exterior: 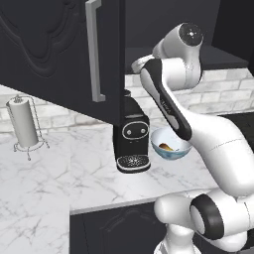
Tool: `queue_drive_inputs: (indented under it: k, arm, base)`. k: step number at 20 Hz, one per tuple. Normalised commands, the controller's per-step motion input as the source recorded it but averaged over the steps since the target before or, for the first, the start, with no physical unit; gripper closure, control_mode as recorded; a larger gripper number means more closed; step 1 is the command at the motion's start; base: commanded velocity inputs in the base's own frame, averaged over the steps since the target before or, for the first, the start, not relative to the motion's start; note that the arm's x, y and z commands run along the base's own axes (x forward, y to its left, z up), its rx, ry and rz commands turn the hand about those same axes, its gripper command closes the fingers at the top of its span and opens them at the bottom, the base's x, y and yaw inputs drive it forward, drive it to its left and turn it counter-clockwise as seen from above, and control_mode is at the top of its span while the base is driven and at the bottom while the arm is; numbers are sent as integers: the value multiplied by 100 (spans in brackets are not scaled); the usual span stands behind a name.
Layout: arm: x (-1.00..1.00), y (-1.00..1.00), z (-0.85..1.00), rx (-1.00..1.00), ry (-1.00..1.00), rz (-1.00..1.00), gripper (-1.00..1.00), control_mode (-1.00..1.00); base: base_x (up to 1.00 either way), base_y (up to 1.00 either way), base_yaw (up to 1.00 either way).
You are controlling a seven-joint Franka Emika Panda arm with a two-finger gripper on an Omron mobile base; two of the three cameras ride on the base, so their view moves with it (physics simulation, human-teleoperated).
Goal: Open the cabinet. Pick the kiwi and pear from the cabinet and place them into the bowl. Then close the cabinet.
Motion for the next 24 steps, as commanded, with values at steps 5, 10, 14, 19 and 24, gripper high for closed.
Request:
queue_drive_inputs:
  k: [5, 10, 14, 19, 24]
  arm:
    - [52, 22, 6, 8, 0, 0, -100, -100]
    - [41, 26, 9, 6, 0, 0, -100, -100]
    - [36, 23, 9, 6, 0, 0, -100, -100]
    - [22, 23, 2, 3, 0, 0, -100, -100]
    - [0, 21, 0, 0, 0, 0, -100, -100]
  base:
    - [0, 0, 0]
    - [0, 0, 0]
    - [0, 0, 0]
    - [0, 0, 0]
    - [0, 0, 0]
